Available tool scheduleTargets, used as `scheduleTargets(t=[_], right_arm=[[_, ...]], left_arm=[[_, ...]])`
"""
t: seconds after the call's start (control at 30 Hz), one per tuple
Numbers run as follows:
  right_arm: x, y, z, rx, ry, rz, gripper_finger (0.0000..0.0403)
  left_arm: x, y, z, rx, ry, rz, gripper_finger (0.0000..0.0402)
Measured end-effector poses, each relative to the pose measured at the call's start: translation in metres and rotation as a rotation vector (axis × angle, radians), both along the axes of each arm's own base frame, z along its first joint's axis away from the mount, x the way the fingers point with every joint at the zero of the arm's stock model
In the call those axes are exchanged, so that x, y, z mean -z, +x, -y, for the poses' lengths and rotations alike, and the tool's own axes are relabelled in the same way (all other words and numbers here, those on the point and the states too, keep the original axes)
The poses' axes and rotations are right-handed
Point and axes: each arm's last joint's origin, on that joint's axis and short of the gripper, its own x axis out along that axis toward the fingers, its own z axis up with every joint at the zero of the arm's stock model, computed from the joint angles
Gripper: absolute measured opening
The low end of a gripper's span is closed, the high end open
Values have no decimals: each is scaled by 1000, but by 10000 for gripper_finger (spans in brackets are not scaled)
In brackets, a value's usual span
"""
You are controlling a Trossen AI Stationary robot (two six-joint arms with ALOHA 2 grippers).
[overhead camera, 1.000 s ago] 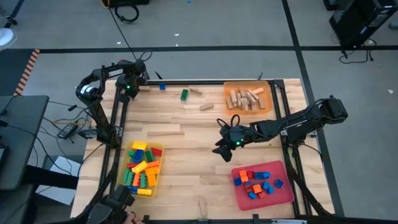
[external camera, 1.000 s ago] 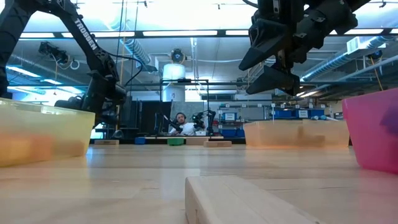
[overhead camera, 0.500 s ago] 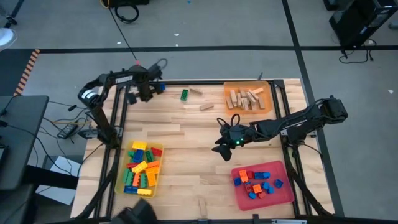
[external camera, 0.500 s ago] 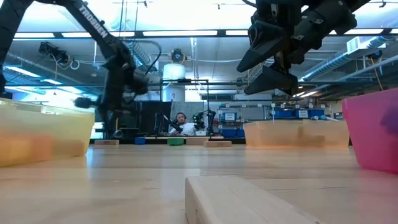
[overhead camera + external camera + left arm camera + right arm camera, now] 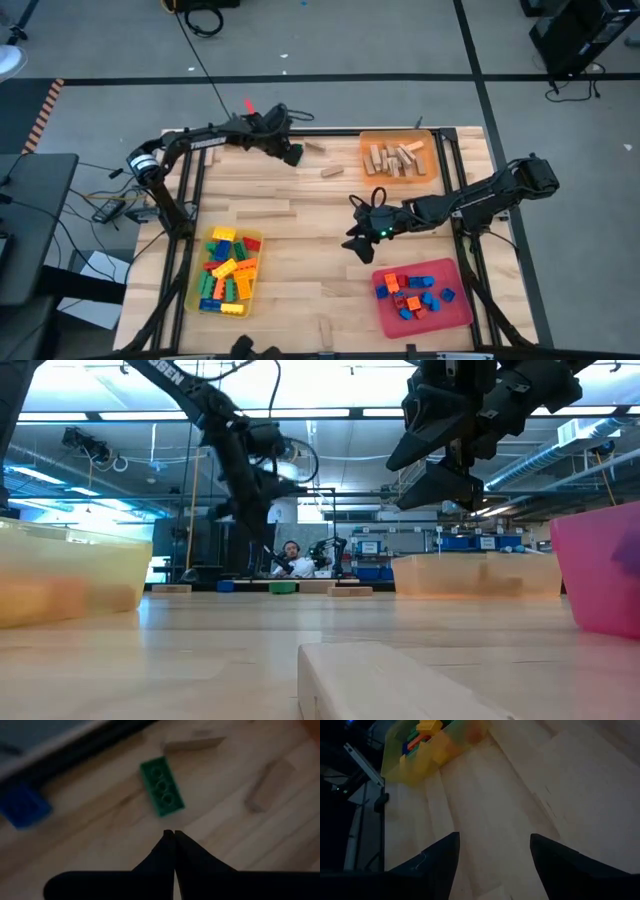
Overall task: Sort blocks by size
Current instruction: Put the brown block into the orange bin
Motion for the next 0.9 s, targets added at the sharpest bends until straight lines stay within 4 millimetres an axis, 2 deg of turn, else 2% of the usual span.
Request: scheduleTargets(t=[0.13,0.27,0.4,0.53,0.67,0.77,0.9], right_arm=[[0,0,1,19,-14,2,259],[0,0,2,44,-31,5,256],[-1,1,6,74,-44,15,257],[-1,2,10,89,-45,16,260],[-1,2,11,93,-44,20,259],[-1,2,11,110,-56,22,257],[-1,2,12,114,-59,23,257]], left_arm=[[-24,0,-6,159,96,-103,8],[-45,-8,-15,343,188,-314,8],[-47,-22,-32,537,167,-525,6],[-36,-33,-45,758,132,-810,3],[-14,-45,-50,1044,-20,-1114,2],[5,-52,-54,1157,-191,-1192,1],[31,-57,-60,1168,-360,-1261,1]])
